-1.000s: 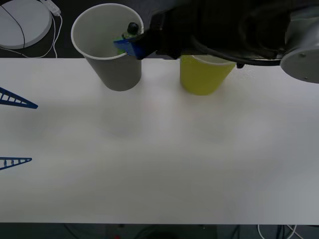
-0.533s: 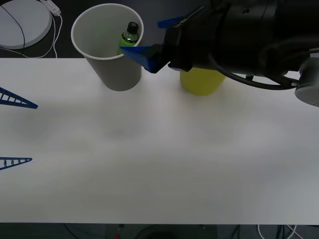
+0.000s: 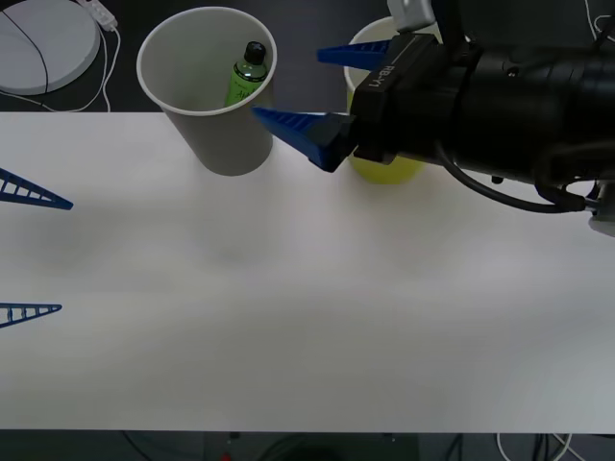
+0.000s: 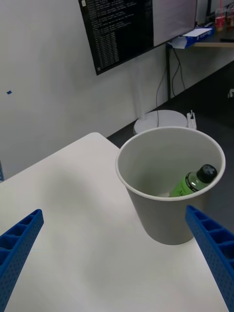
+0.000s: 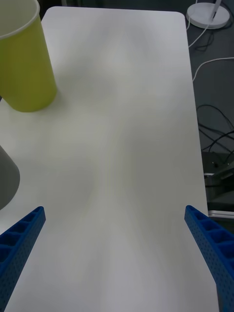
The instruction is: Put the can into the green bin and the plastic bottle into the gray bin
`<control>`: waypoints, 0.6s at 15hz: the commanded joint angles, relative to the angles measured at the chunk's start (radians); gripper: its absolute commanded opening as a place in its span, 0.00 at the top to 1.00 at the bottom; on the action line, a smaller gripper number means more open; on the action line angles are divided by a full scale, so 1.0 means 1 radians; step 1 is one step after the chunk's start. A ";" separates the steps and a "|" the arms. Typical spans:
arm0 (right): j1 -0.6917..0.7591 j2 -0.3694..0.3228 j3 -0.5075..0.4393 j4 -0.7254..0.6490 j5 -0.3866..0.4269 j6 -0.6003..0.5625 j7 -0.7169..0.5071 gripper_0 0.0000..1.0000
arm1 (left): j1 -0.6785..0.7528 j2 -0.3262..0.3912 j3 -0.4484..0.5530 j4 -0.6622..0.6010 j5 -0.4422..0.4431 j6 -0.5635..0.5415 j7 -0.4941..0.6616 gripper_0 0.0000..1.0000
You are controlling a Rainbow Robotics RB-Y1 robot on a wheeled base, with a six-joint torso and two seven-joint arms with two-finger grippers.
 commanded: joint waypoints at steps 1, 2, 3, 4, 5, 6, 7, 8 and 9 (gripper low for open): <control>-0.001 -0.059 0.074 0.002 0.125 -0.131 -0.117 0.00 | 0.000 0.000 0.000 0.000 0.000 0.000 0.000 0.00; 0.002 -0.075 0.089 0.004 0.157 -0.166 -0.151 0.00 | 0.000 0.000 0.000 0.000 0.000 0.000 0.000 0.00; 0.003 -0.094 0.106 0.004 0.188 -0.201 -0.182 0.00 | 0.000 0.000 0.000 0.000 0.000 0.000 0.000 0.00; 0.014 -0.108 0.121 0.007 0.229 -0.246 -0.216 0.00 | 0.000 0.000 0.000 0.000 0.000 0.000 0.000 0.00; 0.031 -0.121 0.123 0.008 0.265 -0.278 -0.245 0.00 | 0.000 0.000 0.000 0.000 0.000 0.000 0.000 0.00; 0.049 -0.133 0.124 0.011 0.305 -0.315 -0.275 0.00 | 0.000 0.000 0.000 0.000 0.000 0.000 0.000 0.00; 0.074 -0.147 0.124 0.016 0.367 -0.362 -0.321 0.00 | 0.000 0.000 0.000 0.000 0.000 0.000 0.000 0.00; 0.088 -0.162 0.124 0.018 0.417 -0.398 -0.366 0.00 | 0.000 0.000 0.000 0.000 0.000 0.000 0.000 0.00; 0.100 -0.176 0.123 0.027 0.478 -0.447 -0.427 0.00 | 0.000 0.000 0.000 0.000 0.000 0.000 0.000 0.00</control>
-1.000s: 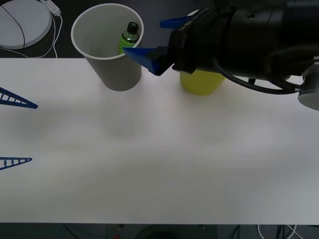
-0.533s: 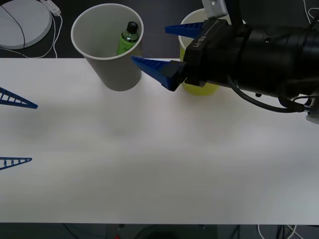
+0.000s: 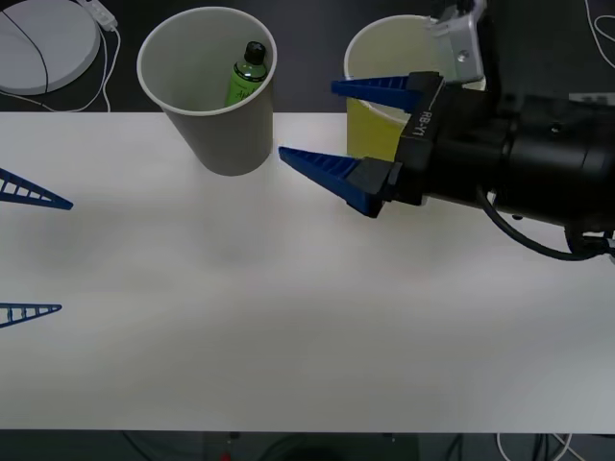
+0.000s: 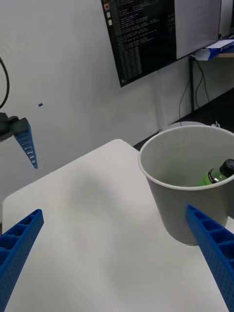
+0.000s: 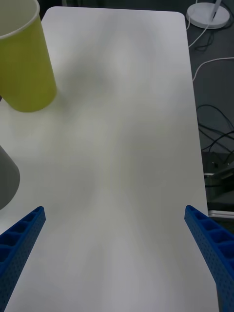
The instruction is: Put the can into the green bin and the plastic bottle into the gray bin
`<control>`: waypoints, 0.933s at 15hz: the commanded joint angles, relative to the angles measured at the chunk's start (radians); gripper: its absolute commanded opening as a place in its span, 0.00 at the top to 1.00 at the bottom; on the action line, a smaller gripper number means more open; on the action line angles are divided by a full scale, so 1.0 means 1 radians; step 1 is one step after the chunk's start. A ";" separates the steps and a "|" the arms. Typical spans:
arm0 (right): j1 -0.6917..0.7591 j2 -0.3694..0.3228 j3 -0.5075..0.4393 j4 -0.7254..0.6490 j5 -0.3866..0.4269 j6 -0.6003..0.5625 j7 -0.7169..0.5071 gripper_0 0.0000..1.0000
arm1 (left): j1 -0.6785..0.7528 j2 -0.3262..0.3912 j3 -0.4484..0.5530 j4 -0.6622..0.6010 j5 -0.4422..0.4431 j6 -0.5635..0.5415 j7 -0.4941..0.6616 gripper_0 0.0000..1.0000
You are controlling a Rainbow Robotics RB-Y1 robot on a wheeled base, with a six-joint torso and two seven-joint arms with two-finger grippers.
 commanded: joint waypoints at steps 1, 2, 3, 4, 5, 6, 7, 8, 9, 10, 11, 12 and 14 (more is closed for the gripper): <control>0.033 -0.037 -0.002 0.023 0.150 -0.121 -0.147 0.00 | 0.000 0.000 0.000 0.000 0.000 0.000 0.000 0.00; 0.043 -0.051 -0.003 0.036 0.194 -0.174 -0.202 0.00 | 0.000 0.000 0.000 0.000 0.000 0.000 0.000 0.00; 0.053 -0.062 -0.002 0.046 0.232 -0.220 -0.250 0.00 | 0.000 0.000 0.000 0.000 0.000 0.000 0.000 0.00; 0.059 -0.075 -0.002 0.060 0.274 -0.269 -0.290 0.00 | 0.000 0.000 0.000 0.000 0.000 0.000 0.000 0.00; 0.063 -0.088 -0.002 0.074 0.303 -0.313 -0.325 0.00 | 0.000 0.000 0.000 0.000 0.000 0.000 0.000 0.00; 0.066 -0.100 -0.002 0.088 0.328 -0.358 -0.354 0.00 | 0.000 0.000 0.000 0.000 0.000 0.000 0.000 0.00; 0.072 -0.114 -0.002 0.106 0.334 -0.414 -0.368 0.00 | 0.000 0.000 0.000 0.000 0.000 0.000 0.000 0.00; 0.077 -0.121 -0.003 0.114 0.334 -0.442 -0.368 0.00 | 0.000 0.000 0.000 0.000 0.000 0.000 0.000 0.00; 0.082 -0.134 -0.003 0.128 0.344 -0.480 -0.363 0.00 | 0.000 0.000 0.000 0.000 0.000 0.000 0.000 0.00; 0.082 -0.140 -0.006 0.148 0.371 -0.523 -0.368 0.00 | 0.000 0.000 0.000 0.000 0.000 0.000 0.000 0.00; 0.086 -0.149 -0.006 0.166 0.375 -0.563 -0.368 0.00 | 0.000 0.000 0.000 0.000 0.000 0.000 0.000 0.00; 0.088 -0.155 -0.006 0.184 0.383 -0.601 -0.369 0.00 | 0.000 0.000 0.000 0.000 0.000 0.000 0.000 0.00; 0.091 -0.172 -0.008 0.227 0.403 -0.684 -0.369 0.00 | 0.000 0.000 0.000 0.000 0.000 0.000 0.000 0.00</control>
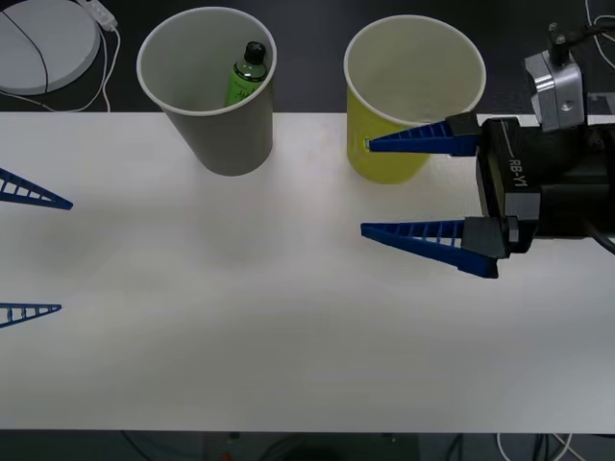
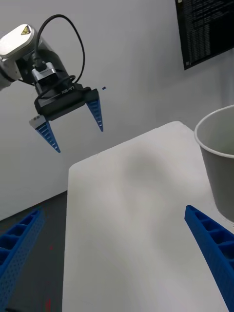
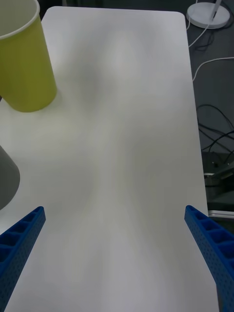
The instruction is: Put the can into the green bin and the plastic bottle into the gray bin
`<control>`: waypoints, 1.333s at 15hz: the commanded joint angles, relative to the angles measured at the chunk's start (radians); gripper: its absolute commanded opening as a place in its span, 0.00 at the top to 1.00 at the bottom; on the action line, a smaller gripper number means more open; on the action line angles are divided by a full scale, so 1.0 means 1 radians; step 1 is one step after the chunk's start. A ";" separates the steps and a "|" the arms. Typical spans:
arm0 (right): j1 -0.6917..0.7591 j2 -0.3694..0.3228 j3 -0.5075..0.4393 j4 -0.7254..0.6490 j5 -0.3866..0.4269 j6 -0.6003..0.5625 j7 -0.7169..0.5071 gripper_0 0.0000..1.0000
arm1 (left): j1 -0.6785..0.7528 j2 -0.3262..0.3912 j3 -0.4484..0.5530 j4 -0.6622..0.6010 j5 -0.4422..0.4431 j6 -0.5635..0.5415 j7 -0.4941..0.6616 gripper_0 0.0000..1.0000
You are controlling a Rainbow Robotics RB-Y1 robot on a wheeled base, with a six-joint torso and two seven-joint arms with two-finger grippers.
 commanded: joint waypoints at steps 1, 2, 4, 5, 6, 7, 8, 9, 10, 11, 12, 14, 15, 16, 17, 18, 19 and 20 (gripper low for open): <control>0.002 -0.019 -0.003 0.056 0.026 -0.107 -0.002 0.00 | 0.000 0.000 0.000 0.000 0.000 0.000 0.000 0.00; 0.007 -0.022 -0.011 0.073 0.038 -0.139 -0.004 0.00 | 0.000 0.000 0.000 0.000 0.000 0.000 0.000 0.00; 0.031 -0.023 -0.046 0.101 0.066 -0.188 -0.010 0.00 | 0.000 0.000 0.000 0.000 0.000 0.000 0.000 0.00; 0.063 -0.023 -0.094 0.116 0.095 -0.219 -0.013 0.00 | 0.000 0.000 0.000 0.000 0.000 0.000 0.000 0.00; 0.108 -0.023 -0.155 0.125 0.122 -0.247 -0.021 0.00 | 0.000 0.000 0.000 0.000 0.000 0.000 0.000 0.00; 0.155 -0.022 -0.215 0.128 0.144 -0.265 -0.028 0.00 | 0.000 0.000 0.000 0.000 0.000 0.000 0.000 0.00; 0.212 -0.017 -0.285 0.127 0.176 -0.284 -0.070 0.00 | 0.000 0.000 0.000 0.000 0.000 0.000 0.000 0.00; 0.281 -0.008 -0.368 0.122 0.211 -0.297 -0.106 0.00 | 0.000 0.000 0.000 0.000 0.000 0.000 0.000 0.00; 0.346 0.003 -0.447 0.112 0.242 -0.307 -0.137 0.00 | 0.000 0.000 0.000 0.000 0.000 0.000 0.000 0.00; 0.413 0.015 -0.529 0.101 0.277 -0.314 -0.174 0.00 | 0.000 0.000 0.000 0.000 0.000 0.000 0.000 0.00; 0.502 0.030 -0.640 0.081 0.320 -0.326 -0.218 0.00 | 0.000 0.000 0.000 0.000 0.000 0.000 0.000 0.00; 0.636 0.044 -0.795 0.041 0.371 -0.343 -0.287 0.00 | 0.000 0.000 0.000 0.000 0.000 0.000 0.000 0.00; 0.700 0.049 -0.870 0.023 0.389 -0.356 -0.315 0.00 | 0.000 0.000 0.000 0.000 0.000 0.000 0.000 0.00; 0.755 0.055 -0.934 0.009 0.409 -0.374 -0.337 0.00 | 0.000 0.000 0.000 0.000 0.000 0.000 0.000 0.00; 0.814 0.075 -1.014 -0.005 0.438 -0.399 -0.372 0.00 | 0.000 0.000 0.000 0.000 0.000 0.000 0.000 0.00; 0.861 0.104 -1.089 -0.017 0.480 -0.428 -0.415 0.00 | 0.000 0.000 0.000 0.000 0.000 0.000 0.000 0.00; 0.889 0.126 -1.137 -0.026 0.511 -0.449 -0.445 0.00 | 0.000 0.000 0.000 0.000 0.000 0.000 0.000 0.00; 0.922 0.156 -1.198 -0.043 0.549 -0.481 -0.493 0.00 | 0.000 0.000 0.000 0.000 0.000 0.000 0.000 0.00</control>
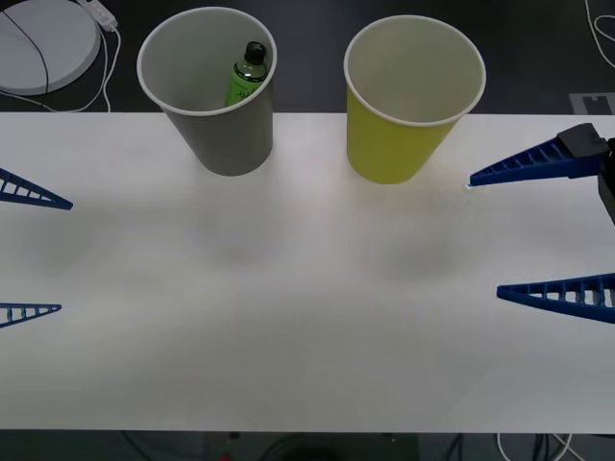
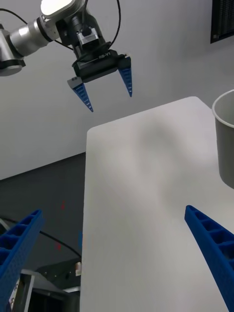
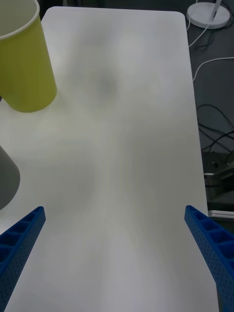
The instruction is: Put the can into the green bin and the plastic bottle into the gray bin
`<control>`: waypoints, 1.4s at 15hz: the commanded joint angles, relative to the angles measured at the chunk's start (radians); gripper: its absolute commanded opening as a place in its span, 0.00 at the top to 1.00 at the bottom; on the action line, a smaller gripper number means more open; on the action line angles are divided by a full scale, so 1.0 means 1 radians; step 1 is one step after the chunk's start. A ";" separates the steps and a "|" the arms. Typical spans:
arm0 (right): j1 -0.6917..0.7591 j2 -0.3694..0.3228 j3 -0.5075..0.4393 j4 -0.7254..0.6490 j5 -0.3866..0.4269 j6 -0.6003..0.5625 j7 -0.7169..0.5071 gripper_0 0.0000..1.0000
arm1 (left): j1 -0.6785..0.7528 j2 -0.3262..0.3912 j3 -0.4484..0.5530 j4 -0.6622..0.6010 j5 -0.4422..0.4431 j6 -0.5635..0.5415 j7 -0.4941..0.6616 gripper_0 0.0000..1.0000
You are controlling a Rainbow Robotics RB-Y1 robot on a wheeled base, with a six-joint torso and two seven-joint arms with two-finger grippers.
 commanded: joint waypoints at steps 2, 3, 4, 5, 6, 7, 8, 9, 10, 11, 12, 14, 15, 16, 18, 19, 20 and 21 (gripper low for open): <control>0.078 0.089 -0.166 -0.050 0.122 -0.087 -0.111 0.00 | 0.000 0.000 0.000 0.000 0.000 0.000 0.000 0.00; 0.079 0.114 -0.184 -0.058 0.150 -0.105 -0.113 0.00 | 0.000 0.000 0.000 0.000 0.000 0.000 0.000 0.00; 0.079 0.134 -0.198 -0.061 0.168 -0.127 -0.113 0.00 | 0.000 0.000 0.000 0.000 0.000 0.000 0.000 0.00; 0.079 0.148 -0.210 -0.062 0.183 -0.144 -0.108 0.00 | 0.000 0.000 0.000 0.000 0.000 0.000 0.000 0.00; 0.079 0.163 -0.224 -0.065 0.196 -0.162 -0.105 0.00 | 0.000 0.000 0.000 0.000 0.000 0.000 0.000 0.00; 0.079 0.171 -0.232 -0.065 0.199 -0.177 -0.102 0.00 | 0.000 0.000 0.000 0.000 0.000 0.000 0.000 0.00; 0.082 0.171 -0.235 -0.065 0.199 -0.180 -0.099 0.00 | 0.000 0.000 0.000 0.000 0.000 0.000 0.000 0.00; 0.087 0.172 -0.241 -0.067 0.200 -0.180 -0.096 0.00 | 0.000 0.000 0.000 0.000 0.000 0.000 0.000 0.00; 0.090 0.174 -0.247 -0.068 0.202 -0.180 -0.094 0.00 | 0.000 0.000 0.000 0.000 0.000 0.000 0.000 0.00; 0.090 0.174 -0.247 -0.068 0.203 -0.180 -0.094 0.00 | 0.000 0.000 0.000 0.000 0.000 0.000 0.000 0.00; 0.090 0.174 -0.248 -0.065 0.203 -0.180 -0.094 0.00 | 0.000 0.000 0.000 0.000 0.000 0.000 0.000 0.00; 0.089 0.183 -0.253 -0.067 0.219 -0.180 -0.094 0.00 | 0.000 0.000 0.000 0.000 0.000 0.000 0.000 0.00; 0.089 0.186 -0.253 -0.067 0.228 -0.180 -0.096 0.00 | 0.000 0.000 0.000 0.000 0.000 0.000 0.000 0.00; 0.089 0.188 -0.256 -0.067 0.231 -0.180 -0.099 0.00 | 0.000 0.000 0.000 0.000 0.000 0.000 0.000 0.00; 0.079 0.194 -0.264 -0.068 0.242 -0.182 -0.100 0.00 | 0.000 0.000 0.000 0.000 0.000 0.000 0.000 0.00; 0.079 0.194 -0.264 -0.068 0.242 -0.182 -0.100 0.00 | 0.000 0.000 0.000 0.000 0.000 0.000 0.000 0.00; 0.079 0.194 -0.264 -0.068 0.242 -0.182 -0.100 0.00 | 0.000 0.000 0.000 0.000 0.000 0.000 0.000 0.00; 0.079 0.194 -0.264 -0.068 0.242 -0.182 -0.100 0.00 | 0.000 0.000 0.000 0.000 0.000 0.000 0.000 0.00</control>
